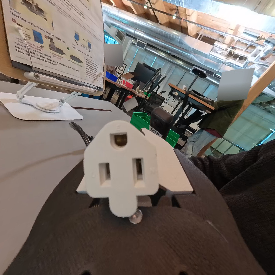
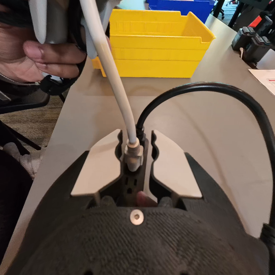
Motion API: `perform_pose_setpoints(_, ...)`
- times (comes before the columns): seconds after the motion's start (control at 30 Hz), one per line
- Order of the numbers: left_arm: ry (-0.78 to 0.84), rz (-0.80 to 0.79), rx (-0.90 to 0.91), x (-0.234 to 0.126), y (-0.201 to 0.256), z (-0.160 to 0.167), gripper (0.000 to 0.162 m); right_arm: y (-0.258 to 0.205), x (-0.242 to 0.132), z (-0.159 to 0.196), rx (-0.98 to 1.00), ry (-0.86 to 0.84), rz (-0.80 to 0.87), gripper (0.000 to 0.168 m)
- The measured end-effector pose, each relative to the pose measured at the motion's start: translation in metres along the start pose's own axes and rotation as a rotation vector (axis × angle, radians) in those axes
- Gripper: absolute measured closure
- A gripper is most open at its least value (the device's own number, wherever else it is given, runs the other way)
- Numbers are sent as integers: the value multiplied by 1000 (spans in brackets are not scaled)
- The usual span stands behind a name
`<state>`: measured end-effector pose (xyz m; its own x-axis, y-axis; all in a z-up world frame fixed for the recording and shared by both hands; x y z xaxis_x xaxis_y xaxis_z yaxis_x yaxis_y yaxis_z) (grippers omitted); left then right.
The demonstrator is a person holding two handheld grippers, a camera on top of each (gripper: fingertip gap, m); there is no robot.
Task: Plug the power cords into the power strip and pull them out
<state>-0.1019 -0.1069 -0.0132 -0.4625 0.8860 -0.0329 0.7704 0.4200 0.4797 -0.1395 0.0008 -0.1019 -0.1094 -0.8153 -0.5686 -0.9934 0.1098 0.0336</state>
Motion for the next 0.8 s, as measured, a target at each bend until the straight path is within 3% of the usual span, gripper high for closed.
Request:
perform_pose_setpoints(0.03,-1,-5,-2,0,-1,0,158,1,-3,1,-6,-8,18,128)
perform_pose_setpoints(0.47,5,-3,-23,-3,-8,-1,154,-9,-10,3,-162,-115,144,151)
perform_pose_setpoints(0.8,-1,2,-22,-1,-10,-1,154,-3,-11,-1,6,-70,37,153)
Point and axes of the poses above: each gripper's, where its closed fingertips meet, x out along the fingers, z out of its underside, y = z × x across the jaws, the point moved 6 cm from there along -x, back along the fingers, and after that the axes turned 10 degrees about -y, right-handed, at the moved point
